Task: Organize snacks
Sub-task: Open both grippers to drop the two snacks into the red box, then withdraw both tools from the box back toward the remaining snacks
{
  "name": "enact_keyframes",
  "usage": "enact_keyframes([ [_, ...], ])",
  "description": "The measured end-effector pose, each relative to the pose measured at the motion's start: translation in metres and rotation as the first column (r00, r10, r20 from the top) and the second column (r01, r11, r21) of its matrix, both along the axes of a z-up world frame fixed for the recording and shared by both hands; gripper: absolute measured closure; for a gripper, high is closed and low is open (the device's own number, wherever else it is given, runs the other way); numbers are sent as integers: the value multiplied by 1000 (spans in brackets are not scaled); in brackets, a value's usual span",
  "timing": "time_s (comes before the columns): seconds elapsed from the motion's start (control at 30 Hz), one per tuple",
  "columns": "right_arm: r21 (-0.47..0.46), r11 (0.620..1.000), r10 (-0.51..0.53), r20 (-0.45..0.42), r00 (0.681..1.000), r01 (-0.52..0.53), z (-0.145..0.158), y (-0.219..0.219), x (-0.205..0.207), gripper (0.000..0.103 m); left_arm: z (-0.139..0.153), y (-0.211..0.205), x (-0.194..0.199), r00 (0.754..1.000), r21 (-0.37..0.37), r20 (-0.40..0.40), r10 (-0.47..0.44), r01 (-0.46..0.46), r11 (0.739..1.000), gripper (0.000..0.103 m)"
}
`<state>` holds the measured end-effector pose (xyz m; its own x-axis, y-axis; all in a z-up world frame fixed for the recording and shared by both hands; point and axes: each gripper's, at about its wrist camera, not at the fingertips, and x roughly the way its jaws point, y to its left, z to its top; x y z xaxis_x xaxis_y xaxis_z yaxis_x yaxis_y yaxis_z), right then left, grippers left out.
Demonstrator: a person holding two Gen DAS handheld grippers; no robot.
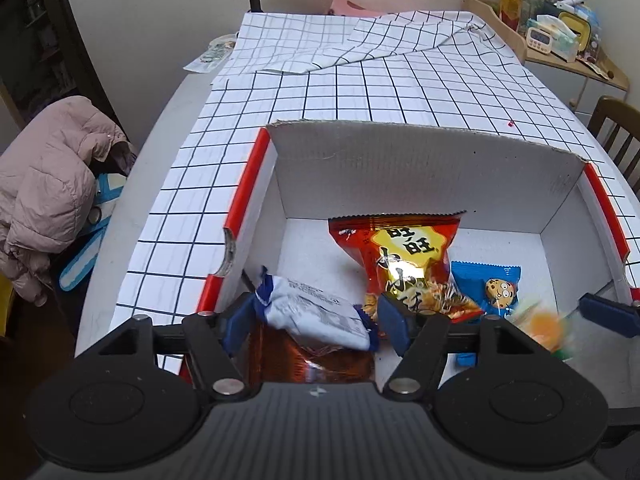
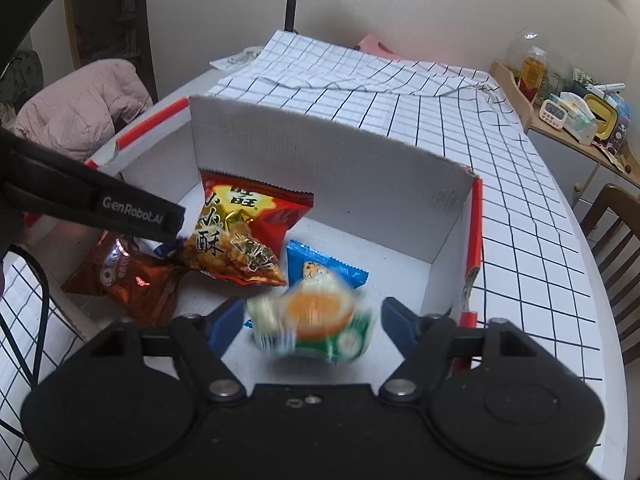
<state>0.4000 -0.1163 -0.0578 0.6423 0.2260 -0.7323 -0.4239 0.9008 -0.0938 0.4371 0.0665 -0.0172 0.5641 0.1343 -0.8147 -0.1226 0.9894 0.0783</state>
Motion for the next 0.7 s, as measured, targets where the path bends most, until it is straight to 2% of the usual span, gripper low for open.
enact_keyframes([
  [0.7,126,992,-19,48,999,13,46,-37,-54,13,49,-6,-67,995,-50,101,-16,21,999,35],
])
